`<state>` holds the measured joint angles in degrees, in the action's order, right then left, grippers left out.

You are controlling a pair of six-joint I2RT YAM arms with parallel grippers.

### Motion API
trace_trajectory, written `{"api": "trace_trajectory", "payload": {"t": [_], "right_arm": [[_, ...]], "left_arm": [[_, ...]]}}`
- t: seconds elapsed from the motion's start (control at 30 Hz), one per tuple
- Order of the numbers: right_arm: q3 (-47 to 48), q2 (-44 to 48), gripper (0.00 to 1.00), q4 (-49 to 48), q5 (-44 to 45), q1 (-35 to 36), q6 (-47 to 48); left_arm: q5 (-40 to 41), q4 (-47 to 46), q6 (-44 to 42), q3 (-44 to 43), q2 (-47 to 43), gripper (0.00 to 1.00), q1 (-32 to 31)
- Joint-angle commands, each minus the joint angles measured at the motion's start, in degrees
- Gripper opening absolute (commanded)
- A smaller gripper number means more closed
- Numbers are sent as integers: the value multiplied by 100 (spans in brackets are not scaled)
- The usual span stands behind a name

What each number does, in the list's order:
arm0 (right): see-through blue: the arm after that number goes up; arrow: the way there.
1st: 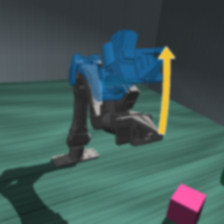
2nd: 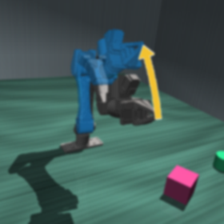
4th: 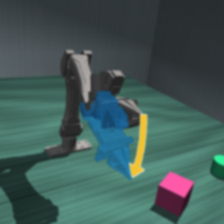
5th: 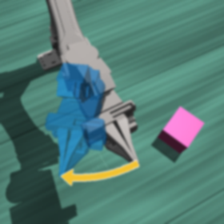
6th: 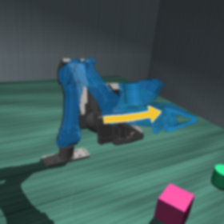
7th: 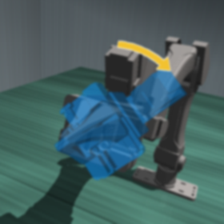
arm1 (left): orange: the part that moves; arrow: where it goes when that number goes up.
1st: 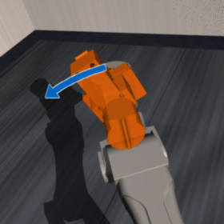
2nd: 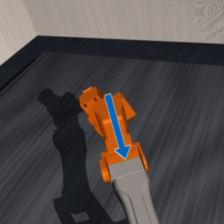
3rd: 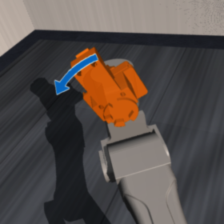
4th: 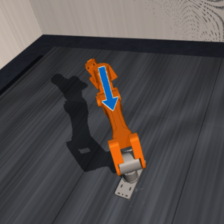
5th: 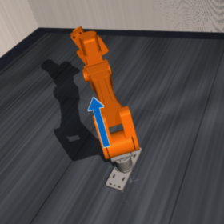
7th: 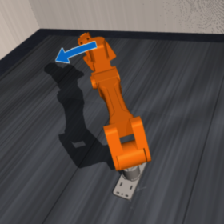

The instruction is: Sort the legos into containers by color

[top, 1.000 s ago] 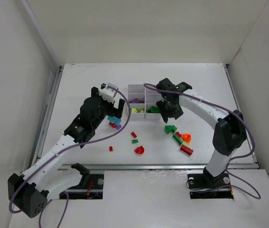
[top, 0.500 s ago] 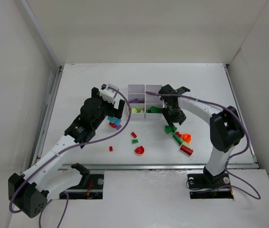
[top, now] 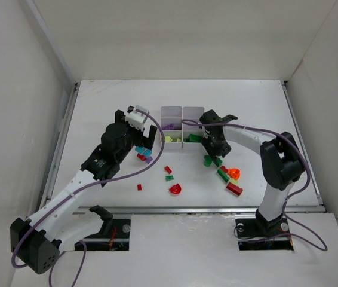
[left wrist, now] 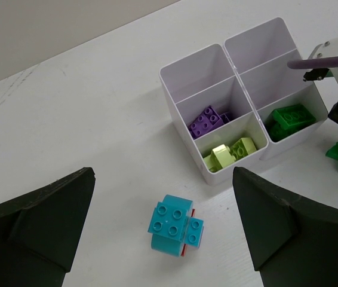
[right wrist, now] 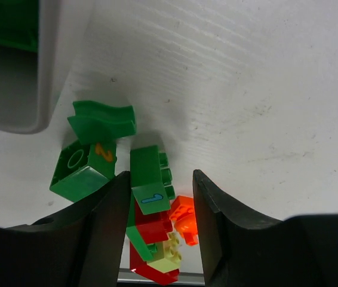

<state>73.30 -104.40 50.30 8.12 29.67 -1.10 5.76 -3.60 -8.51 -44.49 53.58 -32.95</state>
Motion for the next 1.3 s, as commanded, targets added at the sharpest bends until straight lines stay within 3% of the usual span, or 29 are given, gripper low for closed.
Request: {"api": "trace_trajectory", "payload": {"t": [0.0,0.2,0.23,0.3,0.33,0.37,0.8,0.97,1.17,1.27], "right_arm": [[-61,-19,51,-469,40,-32,93],[-114,-247,36,-469,-12,-32,163],[-114,-248,25,-469,-64,-32,163],[-62,-248,14,-407,-65,-32,102],[-61,-248,3,-346,-65,-32,102],[-61,-178,0,-267,-65,-32,102],[378,771,0,339,-118,-32,-127],[676,1245,0,269,-644,-32,-4],[730,1606,0,-817,-1540,-32,110],[834,1484,0,-1398,-1481,-32,49]], "left_arm": [[-5,-194,16,-33,-50,100,8],[-5,-194,16,-33,-50,100,8],[-5,-194,16,-33,-50,100,8],[-5,-194,16,-33,-50,100,8],[-5,-194,16,-33,-50,100,8],[-5,-194,16,-33,-50,100,8],[-5,-194,16,-33,-50,100,8],[-5,-194,16,-33,-50,100,8],[-5,-247,69,-33,3,100,8],[-57,-247,69,-33,3,100,8]]}}
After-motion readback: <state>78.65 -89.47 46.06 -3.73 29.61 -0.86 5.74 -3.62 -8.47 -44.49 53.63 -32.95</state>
